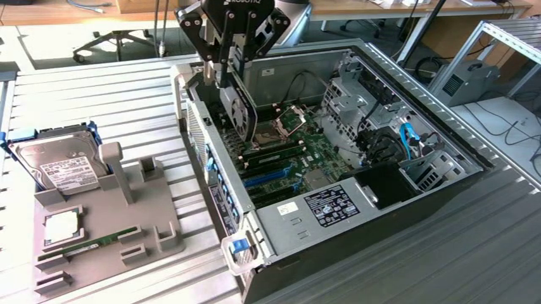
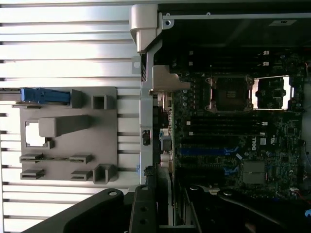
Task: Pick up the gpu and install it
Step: 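Pick up the gpu and move the gpu toward the slot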
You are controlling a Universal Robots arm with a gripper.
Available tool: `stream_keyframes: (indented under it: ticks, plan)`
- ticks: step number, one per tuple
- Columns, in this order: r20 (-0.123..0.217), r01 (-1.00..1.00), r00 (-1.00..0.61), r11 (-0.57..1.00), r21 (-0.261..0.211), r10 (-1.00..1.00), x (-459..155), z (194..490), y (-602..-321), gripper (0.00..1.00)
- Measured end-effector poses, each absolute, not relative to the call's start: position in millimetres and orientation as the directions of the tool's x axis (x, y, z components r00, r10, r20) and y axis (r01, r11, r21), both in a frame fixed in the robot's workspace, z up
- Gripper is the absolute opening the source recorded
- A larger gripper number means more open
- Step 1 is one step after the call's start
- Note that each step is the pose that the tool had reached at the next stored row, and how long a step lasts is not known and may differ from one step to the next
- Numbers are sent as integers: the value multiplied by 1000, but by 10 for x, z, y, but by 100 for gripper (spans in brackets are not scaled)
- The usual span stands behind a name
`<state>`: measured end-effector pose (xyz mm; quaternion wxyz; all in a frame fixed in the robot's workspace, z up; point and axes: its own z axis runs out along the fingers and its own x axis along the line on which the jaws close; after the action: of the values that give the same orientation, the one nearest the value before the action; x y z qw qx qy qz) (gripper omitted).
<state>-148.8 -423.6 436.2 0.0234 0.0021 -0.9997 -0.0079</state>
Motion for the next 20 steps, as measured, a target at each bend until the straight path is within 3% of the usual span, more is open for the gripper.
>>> stream_keyframes:
  ticks: [20]
  plan:
    - [47,-4,-999,1000,16,-5,-1294,4362,-4236,27]
